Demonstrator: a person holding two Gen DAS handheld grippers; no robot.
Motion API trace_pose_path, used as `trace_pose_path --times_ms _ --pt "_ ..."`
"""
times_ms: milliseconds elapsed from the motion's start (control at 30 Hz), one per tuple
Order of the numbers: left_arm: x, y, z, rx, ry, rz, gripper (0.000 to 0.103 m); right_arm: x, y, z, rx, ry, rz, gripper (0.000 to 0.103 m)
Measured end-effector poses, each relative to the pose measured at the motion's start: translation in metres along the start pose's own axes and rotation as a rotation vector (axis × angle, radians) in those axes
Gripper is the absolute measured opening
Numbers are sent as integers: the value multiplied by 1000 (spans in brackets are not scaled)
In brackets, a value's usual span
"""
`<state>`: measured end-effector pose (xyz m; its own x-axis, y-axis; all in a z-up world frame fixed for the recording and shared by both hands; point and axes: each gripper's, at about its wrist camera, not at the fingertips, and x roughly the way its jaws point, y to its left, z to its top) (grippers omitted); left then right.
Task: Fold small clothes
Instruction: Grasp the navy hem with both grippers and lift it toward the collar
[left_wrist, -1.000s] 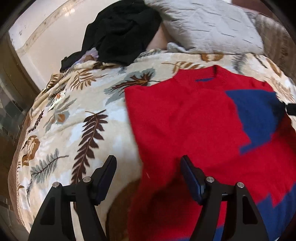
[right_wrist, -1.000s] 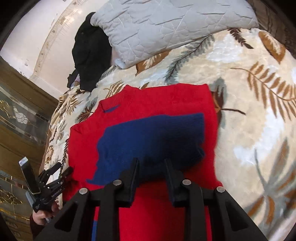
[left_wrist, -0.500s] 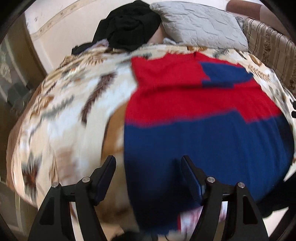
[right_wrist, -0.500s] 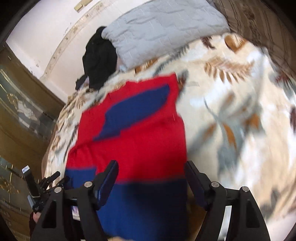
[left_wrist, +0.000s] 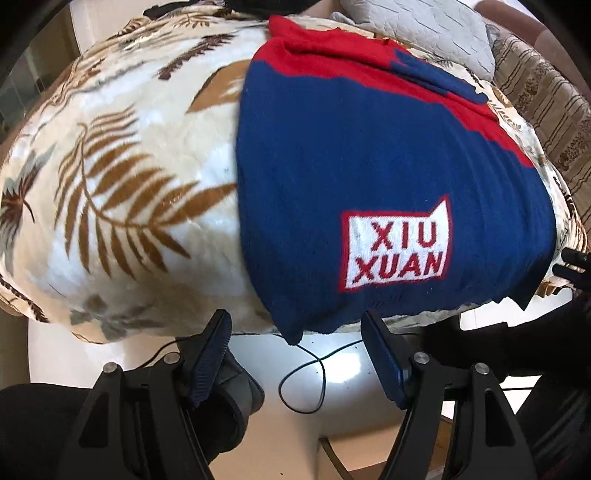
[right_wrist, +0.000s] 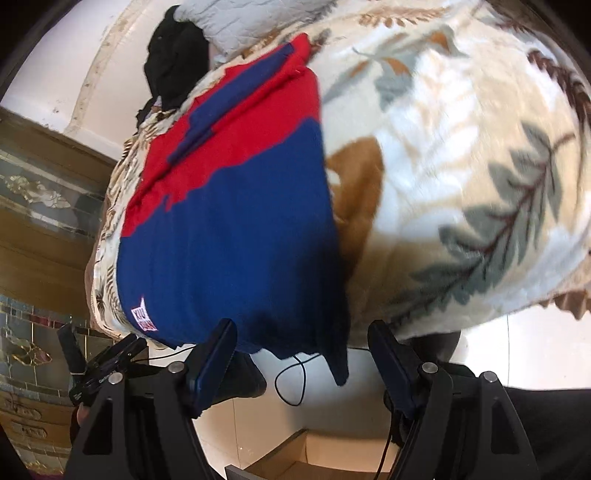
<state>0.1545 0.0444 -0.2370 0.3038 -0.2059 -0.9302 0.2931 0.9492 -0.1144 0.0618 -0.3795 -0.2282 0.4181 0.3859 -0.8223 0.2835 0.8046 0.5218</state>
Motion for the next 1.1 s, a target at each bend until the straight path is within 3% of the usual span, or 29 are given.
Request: trace_pose_path --times_ms 167,233,300,333,467,533,600,667,800,900,933,967,1033,1100 --pt "7 13 0 -88 17 -146 73 9 -5 -4 24 17 -19 77" --pt "10 15 0 -92 17 -175 56 11 -6 -4 29 20 -22 77" --pt "12 12 1 -82 20 -225 22 13 -8 -3 39 29 -17 77" --pt "11 8 1 -77 16 -241 21 14 -9 -3 46 31 -19 77" --pt "11 6 2 -69 5 -218 21 16 -17 -3 68 28 -28 77" --pt "12 12 -2 -103 14 -185 29 19 -20 -3 74 28 -34 77" --pt "14 20 -2 -122 18 -188 54 26 -20 -5 70 43 -63 77" --pt "17 24 -4 -127 25 -166 68 33 -19 -6 64 62 -90 77" --pt "34 26 -2 -151 92 -221 69 56 -12 -11 47 101 -87 77" --pt "43 27 2 -167 89 -225 69 70 0 -12 3 104 -88 77" --pt "42 27 4 -164 71 -219 68 72 2 -12 -12 95 -88 74" --pt "39 28 5 -164 39 -221 68 72 6 -12 -35 85 -83 58" --pt "35 28 6 -166 11 -269 50 69 12 -13 -73 89 -46 23" --pt "35 26 5 -149 9 -287 25 60 15 -14 -82 71 -46 20"
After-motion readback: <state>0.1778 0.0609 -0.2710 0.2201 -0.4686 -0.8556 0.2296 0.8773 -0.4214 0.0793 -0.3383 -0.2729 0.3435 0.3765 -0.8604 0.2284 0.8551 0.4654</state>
